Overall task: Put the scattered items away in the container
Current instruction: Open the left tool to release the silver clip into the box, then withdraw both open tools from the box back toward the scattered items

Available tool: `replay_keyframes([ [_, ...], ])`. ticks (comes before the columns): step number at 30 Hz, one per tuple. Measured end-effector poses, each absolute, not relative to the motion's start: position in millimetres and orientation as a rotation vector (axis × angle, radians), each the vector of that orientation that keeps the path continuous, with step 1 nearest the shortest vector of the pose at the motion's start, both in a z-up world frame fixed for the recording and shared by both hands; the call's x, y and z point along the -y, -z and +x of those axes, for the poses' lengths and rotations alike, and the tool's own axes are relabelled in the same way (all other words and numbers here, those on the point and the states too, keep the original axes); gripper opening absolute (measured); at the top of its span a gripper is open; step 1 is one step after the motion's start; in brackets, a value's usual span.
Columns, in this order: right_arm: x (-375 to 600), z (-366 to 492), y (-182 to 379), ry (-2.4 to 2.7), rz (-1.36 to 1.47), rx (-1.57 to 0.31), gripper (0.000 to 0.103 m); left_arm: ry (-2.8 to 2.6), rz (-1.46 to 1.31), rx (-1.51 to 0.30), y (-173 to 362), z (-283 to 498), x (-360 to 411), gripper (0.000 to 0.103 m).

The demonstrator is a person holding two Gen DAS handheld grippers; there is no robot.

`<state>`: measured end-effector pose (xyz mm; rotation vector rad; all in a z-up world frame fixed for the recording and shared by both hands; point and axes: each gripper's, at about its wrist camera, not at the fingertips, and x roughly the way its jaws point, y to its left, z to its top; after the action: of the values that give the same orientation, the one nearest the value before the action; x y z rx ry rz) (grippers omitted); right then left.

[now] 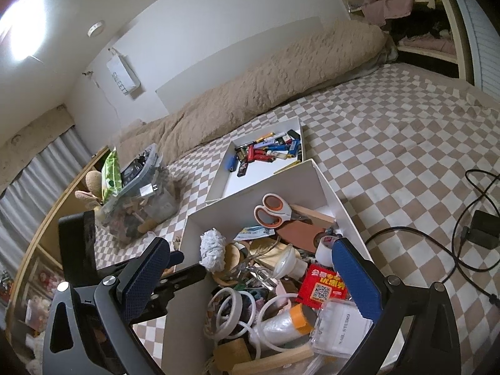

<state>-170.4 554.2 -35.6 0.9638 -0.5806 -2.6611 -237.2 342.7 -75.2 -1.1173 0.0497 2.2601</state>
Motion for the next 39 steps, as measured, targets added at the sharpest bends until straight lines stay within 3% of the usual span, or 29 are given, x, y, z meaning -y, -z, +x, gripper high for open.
replay_keyframes([
  [4,-553,-163,34,2.695,0.957,0.573,0.103,-2.292,-1.079,-0.045,66,-229,-335,0.083],
  [11,-542,-146,32,2.773,0.938,0.475,0.103,-2.314,-1.047,-0.030,57,-218,-322,0.102],
  [29,-522,-115,37,2.913,0.937,0.235,0.103,-2.344,-1.011,-0.034,45,-194,-303,0.103],
  [39,-514,-105,41,2.915,0.963,0.199,0.103,-2.349,-1.012,-0.030,45,-184,-294,0.103],
])
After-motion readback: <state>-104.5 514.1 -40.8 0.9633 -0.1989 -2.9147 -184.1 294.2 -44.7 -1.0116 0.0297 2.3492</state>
